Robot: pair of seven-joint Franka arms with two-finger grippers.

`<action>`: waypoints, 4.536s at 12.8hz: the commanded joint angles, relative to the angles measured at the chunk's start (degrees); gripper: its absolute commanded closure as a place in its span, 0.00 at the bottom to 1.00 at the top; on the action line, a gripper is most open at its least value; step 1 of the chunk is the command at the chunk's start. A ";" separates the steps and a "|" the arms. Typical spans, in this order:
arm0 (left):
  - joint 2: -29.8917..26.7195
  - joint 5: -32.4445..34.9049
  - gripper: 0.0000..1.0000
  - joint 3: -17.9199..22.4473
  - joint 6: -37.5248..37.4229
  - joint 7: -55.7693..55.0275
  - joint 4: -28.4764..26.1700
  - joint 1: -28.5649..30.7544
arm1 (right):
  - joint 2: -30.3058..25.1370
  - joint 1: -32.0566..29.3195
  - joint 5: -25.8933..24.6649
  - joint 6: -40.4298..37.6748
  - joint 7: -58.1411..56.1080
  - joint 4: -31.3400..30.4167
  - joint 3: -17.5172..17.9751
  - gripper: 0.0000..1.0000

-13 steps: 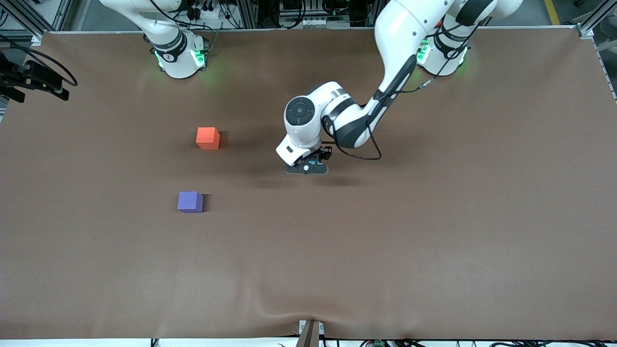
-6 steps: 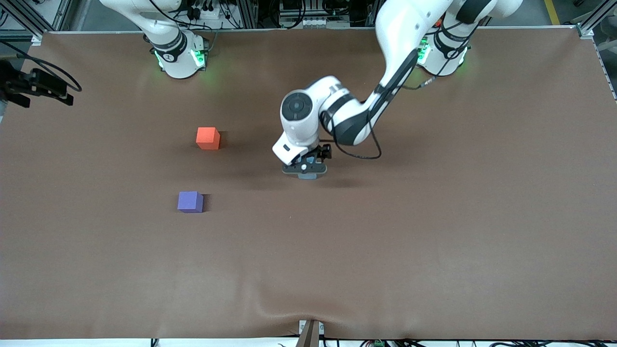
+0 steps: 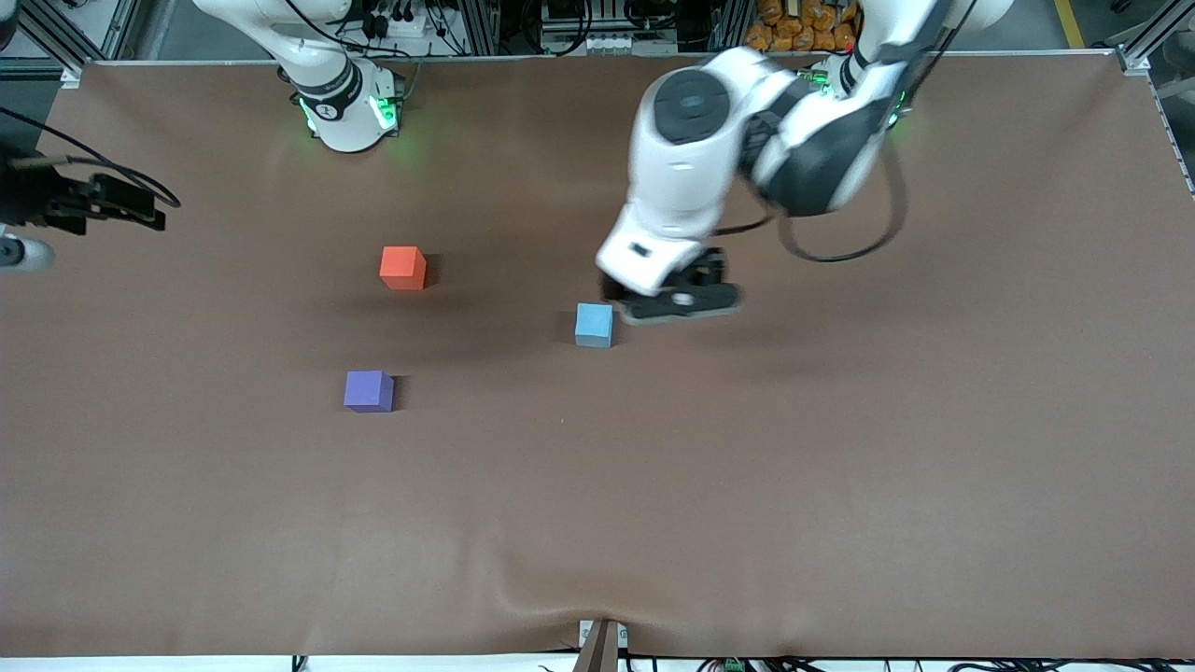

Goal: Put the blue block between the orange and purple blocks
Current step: 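Set down the cube with the left gripper while the right gripper reaches in, then withdraw the left gripper while the right gripper moves over the cube, then grasp the light-blue cube with the right gripper and lift it, then carry the cube with the right gripper toward the orange and purple cubes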

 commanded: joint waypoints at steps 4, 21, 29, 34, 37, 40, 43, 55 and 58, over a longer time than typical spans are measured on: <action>-5.27 -1.22 0.00 -0.56 -10.67 17.54 -2.33 17.71 | 5.12 8.97 2.22 0.11 2.42 0.38 0.72 0.00; -23.55 -1.83 0.00 7.96 -24.83 57.20 -9.89 25.92 | 30.36 44.86 11.46 57.06 42.95 -11.04 0.64 0.00; -23.82 -7.45 0.00 7.79 -25.63 53.98 -7.87 27.94 | 35.54 46.87 11.28 65.68 45.94 -10.95 0.37 0.00; -21.80 -7.45 0.00 7.61 -24.49 51.86 -7.70 27.32 | 33.45 45.74 11.28 60.09 46.56 -9.99 0.02 1.00; -21.71 -6.93 0.00 7.70 -24.40 52.13 -7.61 26.71 | 21.87 39.96 11.02 35.23 42.19 -7.08 -4.02 1.00; -21.54 -5.44 0.00 7.52 -24.40 51.78 -6.82 26.27 | 14.37 26.78 11.90 24.74 25.09 -7.52 -4.02 1.00; -20.83 -5.08 0.00 7.52 -24.31 51.78 -6.73 26.88 | 14.19 23.16 11.02 27.86 22.92 -13.91 -4.64 1.00; -20.83 -5.26 0.00 7.52 -24.05 51.69 -6.64 26.89 | 12.43 18.49 10.67 58.46 12.54 -41.18 -4.55 1.00; -20.83 -5.17 0.00 7.61 -23.87 51.78 -6.55 26.89 | 13.13 19.19 10.67 61.63 12.37 -42.59 -4.46 1.00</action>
